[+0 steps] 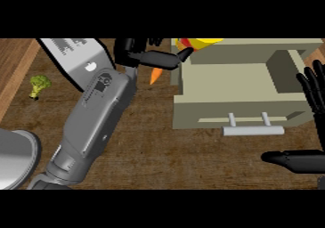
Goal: Pick up the cup, place it into the drawer and close the drawer
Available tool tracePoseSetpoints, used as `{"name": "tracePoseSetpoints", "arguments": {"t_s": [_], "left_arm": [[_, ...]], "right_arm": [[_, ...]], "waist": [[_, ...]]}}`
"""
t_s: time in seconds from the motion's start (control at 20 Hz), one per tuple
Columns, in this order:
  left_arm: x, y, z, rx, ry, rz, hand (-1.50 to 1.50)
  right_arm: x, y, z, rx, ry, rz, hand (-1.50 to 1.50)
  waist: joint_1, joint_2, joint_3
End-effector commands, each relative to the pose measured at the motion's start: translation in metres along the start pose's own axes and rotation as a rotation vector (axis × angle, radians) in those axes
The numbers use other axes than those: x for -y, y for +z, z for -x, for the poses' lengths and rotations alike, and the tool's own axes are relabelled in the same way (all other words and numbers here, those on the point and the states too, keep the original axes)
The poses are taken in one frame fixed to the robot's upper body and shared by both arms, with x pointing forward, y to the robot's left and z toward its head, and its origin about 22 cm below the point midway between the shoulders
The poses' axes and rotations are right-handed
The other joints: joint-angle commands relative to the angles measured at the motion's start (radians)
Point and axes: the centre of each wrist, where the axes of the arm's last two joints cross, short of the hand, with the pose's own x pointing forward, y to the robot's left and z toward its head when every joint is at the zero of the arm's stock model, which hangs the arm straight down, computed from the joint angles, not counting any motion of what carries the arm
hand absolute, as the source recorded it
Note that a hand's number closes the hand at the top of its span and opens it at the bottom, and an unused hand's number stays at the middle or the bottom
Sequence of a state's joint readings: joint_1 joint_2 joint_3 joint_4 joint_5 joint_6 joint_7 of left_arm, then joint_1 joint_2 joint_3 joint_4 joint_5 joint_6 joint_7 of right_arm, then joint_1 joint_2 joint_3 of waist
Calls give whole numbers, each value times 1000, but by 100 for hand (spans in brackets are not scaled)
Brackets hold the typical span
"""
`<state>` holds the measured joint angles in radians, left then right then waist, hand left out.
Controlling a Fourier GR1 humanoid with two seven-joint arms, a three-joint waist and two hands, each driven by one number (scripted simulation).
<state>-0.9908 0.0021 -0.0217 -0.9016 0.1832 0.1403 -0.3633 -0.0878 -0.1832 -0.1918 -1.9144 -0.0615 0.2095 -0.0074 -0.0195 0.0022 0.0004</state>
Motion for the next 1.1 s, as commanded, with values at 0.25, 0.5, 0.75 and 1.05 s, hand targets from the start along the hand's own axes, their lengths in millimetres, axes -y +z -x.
{"name": "tracePoseSetpoints", "arguments": {"t_s": [0.25,0.5,0.75,1.05], "left_arm": [[37,-33,-5,-130,23,-17,150],[50,-30,5,-182,-41,-12,150],[52,-17,23,-194,-68,3,150],[59,-12,32,-282,-178,27,150]], "right_arm": [[-8,5,18,11,-28,-3,-150],[9,7,5,7,2,-37,-150],[-12,15,14,19,-15,-17,-150],[2,-3,-3,32,-10,-17,-150]], "waist": [[-16,4,0],[-23,3,0],[-39,8,0],[-43,10,0]]}}
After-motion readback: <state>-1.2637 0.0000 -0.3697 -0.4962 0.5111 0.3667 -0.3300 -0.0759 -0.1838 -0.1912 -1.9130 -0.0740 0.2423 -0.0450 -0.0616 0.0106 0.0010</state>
